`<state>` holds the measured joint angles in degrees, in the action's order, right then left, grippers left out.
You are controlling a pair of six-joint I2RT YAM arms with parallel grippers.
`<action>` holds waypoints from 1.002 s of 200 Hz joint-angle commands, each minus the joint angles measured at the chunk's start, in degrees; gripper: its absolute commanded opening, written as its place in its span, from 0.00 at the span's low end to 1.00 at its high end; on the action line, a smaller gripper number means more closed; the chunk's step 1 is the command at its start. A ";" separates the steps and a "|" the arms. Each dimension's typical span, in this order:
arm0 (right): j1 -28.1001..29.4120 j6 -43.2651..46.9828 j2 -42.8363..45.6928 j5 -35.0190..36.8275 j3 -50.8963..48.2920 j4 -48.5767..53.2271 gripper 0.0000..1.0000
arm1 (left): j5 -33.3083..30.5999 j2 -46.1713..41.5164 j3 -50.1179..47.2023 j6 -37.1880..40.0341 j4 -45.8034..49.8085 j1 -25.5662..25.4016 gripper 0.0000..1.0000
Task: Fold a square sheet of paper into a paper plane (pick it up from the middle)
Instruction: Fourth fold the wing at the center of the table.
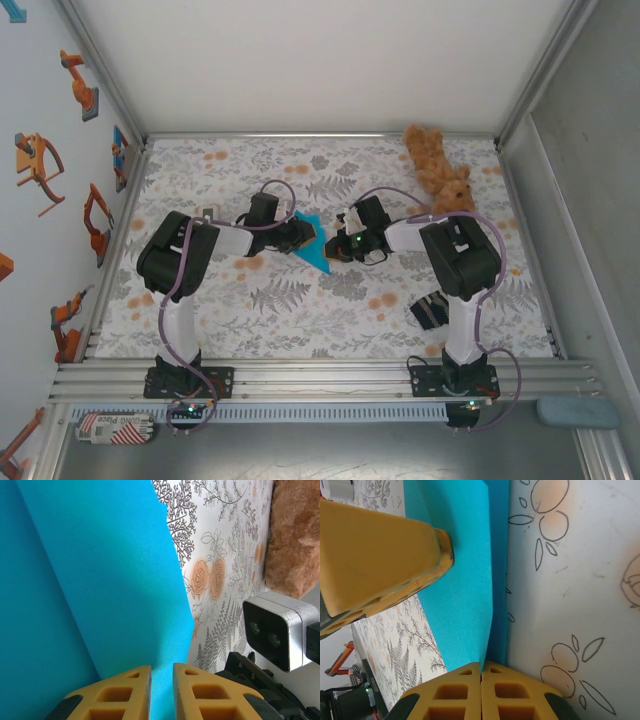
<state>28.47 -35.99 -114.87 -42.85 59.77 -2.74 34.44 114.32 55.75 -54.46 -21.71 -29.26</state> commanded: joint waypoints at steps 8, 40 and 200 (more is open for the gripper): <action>-0.36 1.68 -3.95 4.97 -1.05 6.96 0.07 | -2.37 -1.17 -0.29 0.81 3.29 0.42 0.19; -0.34 1.79 -4.12 4.80 -0.84 7.38 0.07 | -3.05 -1.42 -0.35 1.03 3.90 0.47 0.19; -0.35 2.97 -4.83 5.15 0.34 9.69 0.05 | -3.34 -5.83 2.99 4.70 7.47 -2.80 0.23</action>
<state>28.38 -34.65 -115.61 -43.24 61.60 0.38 31.07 109.40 56.40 -52.23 -16.05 -30.52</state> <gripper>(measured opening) 0.057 0.227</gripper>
